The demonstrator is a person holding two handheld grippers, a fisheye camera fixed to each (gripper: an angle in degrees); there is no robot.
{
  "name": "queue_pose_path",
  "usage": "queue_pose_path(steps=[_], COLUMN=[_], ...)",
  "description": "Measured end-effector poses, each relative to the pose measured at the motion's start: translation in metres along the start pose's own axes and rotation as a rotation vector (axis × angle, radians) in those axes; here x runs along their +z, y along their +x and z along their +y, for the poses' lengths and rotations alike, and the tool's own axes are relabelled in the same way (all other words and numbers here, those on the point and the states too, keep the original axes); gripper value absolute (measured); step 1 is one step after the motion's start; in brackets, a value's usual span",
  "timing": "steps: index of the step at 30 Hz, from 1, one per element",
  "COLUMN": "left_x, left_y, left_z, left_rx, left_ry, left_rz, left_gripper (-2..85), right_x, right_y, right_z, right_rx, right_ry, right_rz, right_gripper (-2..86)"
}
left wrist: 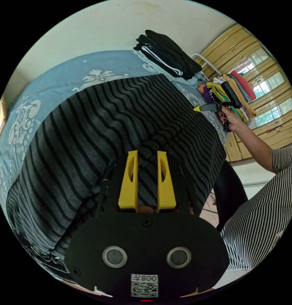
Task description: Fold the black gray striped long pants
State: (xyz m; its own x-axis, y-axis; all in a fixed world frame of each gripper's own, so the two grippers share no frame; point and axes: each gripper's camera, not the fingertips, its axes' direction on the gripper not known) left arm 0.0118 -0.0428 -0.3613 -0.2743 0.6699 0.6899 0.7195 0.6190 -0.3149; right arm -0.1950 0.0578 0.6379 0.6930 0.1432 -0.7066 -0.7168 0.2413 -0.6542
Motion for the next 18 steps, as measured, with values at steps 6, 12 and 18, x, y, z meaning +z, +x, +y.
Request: queue_pose_path(steps=[6,12,18], left_x=[-0.055,-0.111,-0.101], left_y=[-0.030,-0.131,-0.192], left_z=[0.021,0.068,0.074], left_rx=[-0.148,-0.489,-0.616], left_ry=[0.213,0.256,0.074], left_rz=[-0.126,-0.320,-0.319], left_gripper=[7.7,8.0,10.5], right_x=[-0.023,-0.031,-0.010], right_y=[-0.035,-0.098,-0.178], right_z=[-0.015,-0.065,-0.139], right_rx=[-0.046,-0.223,-0.455], right_ry=[0.055,0.088,0.048], right_rz=[0.045,0.123,0.270], right_gripper=[6.7,7.1,7.9])
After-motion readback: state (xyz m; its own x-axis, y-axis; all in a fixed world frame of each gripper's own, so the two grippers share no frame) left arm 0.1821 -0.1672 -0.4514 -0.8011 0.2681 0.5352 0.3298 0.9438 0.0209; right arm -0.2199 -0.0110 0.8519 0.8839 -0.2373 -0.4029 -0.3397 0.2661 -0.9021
